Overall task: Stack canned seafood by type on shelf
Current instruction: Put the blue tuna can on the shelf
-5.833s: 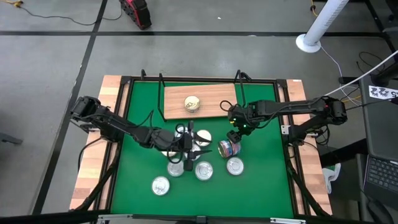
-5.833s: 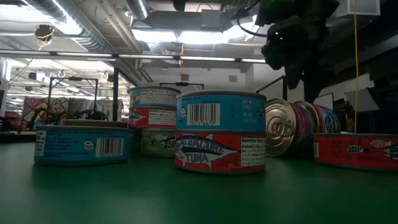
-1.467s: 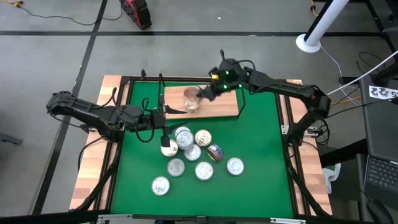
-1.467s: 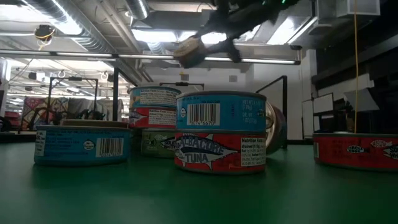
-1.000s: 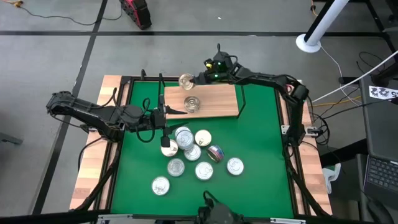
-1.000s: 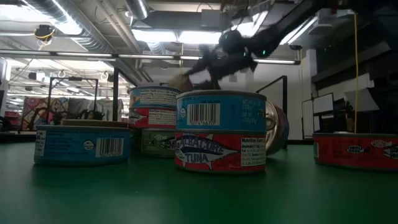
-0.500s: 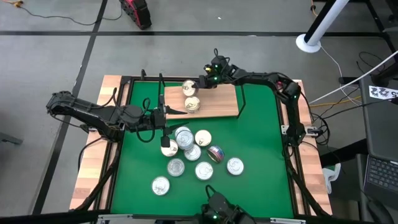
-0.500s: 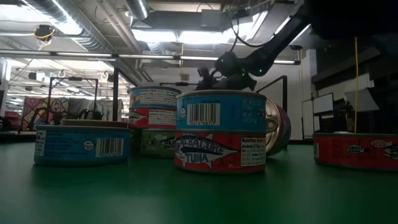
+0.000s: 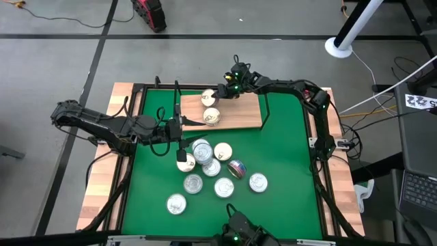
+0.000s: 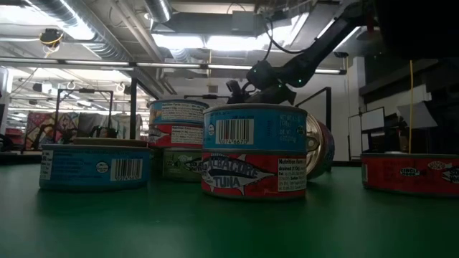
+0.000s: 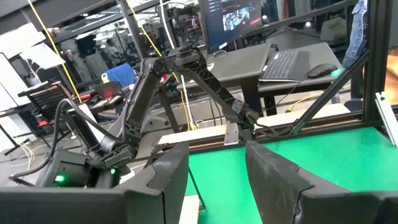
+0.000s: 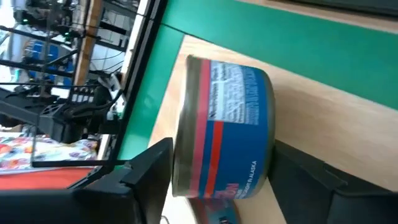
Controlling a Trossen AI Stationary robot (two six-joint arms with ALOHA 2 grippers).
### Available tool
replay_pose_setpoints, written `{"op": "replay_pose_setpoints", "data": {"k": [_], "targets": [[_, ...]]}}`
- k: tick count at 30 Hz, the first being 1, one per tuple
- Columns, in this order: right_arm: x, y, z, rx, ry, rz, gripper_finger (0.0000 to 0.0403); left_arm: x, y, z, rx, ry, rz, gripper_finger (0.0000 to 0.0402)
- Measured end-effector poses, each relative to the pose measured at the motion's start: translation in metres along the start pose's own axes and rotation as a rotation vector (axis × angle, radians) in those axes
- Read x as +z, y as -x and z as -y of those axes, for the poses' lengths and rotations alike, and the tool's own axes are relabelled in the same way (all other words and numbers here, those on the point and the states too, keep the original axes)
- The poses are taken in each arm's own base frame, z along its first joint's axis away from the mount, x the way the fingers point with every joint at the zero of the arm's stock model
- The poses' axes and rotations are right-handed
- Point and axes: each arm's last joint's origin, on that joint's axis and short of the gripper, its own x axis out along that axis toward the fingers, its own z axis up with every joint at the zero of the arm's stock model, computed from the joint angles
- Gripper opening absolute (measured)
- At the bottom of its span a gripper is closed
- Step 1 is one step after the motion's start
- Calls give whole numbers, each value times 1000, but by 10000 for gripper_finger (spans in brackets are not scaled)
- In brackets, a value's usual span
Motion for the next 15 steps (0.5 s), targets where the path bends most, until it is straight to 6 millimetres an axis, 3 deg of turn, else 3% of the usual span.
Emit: {"op": "replay_pose_setpoints", "data": {"k": [15], "targets": [[0, 0, 2, -28, -9, 8, 270, 0, 0, 0, 0, 5, 0, 155]]}}
